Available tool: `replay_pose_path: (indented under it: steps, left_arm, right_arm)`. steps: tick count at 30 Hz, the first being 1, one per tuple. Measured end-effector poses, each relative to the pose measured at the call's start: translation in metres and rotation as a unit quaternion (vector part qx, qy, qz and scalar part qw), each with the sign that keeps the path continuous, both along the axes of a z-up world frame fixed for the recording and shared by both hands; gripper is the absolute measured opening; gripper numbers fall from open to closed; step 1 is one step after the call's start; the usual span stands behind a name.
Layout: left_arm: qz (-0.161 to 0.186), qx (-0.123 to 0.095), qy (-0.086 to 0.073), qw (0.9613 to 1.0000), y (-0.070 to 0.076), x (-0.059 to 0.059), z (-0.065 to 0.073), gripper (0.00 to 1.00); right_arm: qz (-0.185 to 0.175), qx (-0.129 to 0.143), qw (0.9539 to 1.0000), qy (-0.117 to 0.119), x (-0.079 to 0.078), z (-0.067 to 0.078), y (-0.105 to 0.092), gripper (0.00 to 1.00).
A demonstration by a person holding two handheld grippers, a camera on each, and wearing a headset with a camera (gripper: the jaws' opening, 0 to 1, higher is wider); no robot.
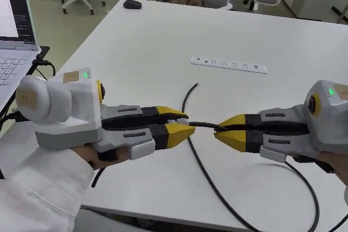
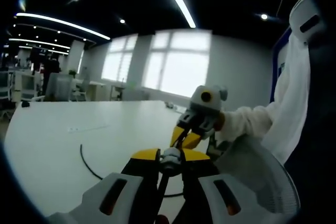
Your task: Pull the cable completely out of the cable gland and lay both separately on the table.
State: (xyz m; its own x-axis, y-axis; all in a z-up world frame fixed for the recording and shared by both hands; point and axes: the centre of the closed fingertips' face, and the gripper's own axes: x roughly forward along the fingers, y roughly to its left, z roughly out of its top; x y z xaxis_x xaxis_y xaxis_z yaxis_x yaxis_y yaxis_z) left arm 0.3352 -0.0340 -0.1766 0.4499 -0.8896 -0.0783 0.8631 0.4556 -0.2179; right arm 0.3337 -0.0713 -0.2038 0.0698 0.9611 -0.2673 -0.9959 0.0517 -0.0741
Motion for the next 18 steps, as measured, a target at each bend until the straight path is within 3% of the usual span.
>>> replay_pose_path:
  steps: [7,11,14,18]
  left_arm:
    - [0.017,-0.027,0.005,0.9995,0.007,0.005,0.007,0.17]
    - [0.004,-0.009,-0.010,0.9999,0.000,0.000,0.005,0.17]
    - [-0.003,-0.001,-0.006,1.0000,-0.002,-0.002,0.002,0.17]
    - [-0.010,0.002,-0.007,0.9999,-0.004,-0.004,0.001,0.17]
  right_arm:
    - [-0.029,0.002,0.9995,0.008,0.006,0.001,-0.023,0.04]
    - [-0.021,-0.010,0.9997,0.009,0.000,-0.003,-0.025,0.05]
    - [-0.023,-0.024,0.9994,0.011,0.001,-0.011,-0.026,0.07]
    - [-0.029,-0.027,0.9991,0.009,0.003,-0.010,-0.025,0.10]
